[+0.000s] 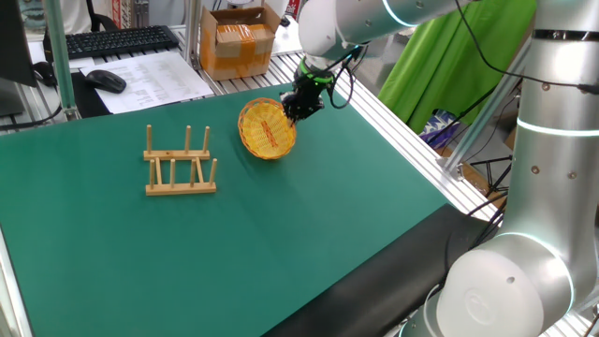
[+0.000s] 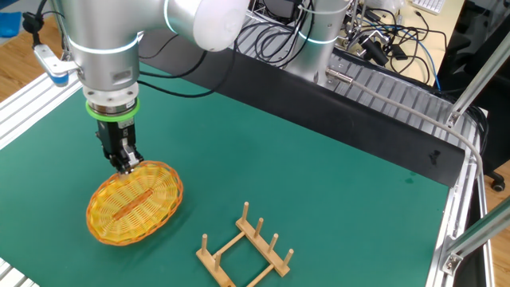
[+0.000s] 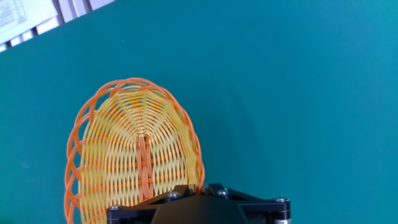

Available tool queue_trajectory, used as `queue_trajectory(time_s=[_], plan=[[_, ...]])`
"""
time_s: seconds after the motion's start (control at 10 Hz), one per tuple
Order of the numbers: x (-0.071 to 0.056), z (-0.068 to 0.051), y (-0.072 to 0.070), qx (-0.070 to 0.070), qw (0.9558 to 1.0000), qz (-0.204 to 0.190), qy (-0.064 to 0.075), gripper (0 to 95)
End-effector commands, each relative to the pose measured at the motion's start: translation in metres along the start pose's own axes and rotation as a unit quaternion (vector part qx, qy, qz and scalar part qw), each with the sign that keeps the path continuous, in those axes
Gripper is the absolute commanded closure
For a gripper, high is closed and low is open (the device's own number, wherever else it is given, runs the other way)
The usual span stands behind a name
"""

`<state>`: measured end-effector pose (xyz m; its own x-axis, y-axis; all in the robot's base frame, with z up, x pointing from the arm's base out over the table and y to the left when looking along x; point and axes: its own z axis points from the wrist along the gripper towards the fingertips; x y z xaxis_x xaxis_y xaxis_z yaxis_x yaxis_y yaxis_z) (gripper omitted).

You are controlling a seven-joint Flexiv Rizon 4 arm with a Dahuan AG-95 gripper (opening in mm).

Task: Put the dish on the dish rack

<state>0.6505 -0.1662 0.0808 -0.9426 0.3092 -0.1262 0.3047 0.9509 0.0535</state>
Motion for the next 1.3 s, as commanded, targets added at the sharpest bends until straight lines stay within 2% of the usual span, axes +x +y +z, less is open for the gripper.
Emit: queue_trajectory(time_s=[0.1,0.6,0.7,0.8,1.3], plan=[[0.001,-0.013,0.002,0.000,0.9999,0.002,0.017,95.0],[0.008,-0.039,0.019,0.013,0.9995,0.011,0.029,95.0],[0.011,-0.045,0.024,0.018,0.9994,0.012,0.029,95.0],[0.015,-0.053,0.031,0.030,0.9991,0.012,0.027,95.0],[0.027,-0.078,0.044,0.047,0.9982,0.017,0.032,95.0]])
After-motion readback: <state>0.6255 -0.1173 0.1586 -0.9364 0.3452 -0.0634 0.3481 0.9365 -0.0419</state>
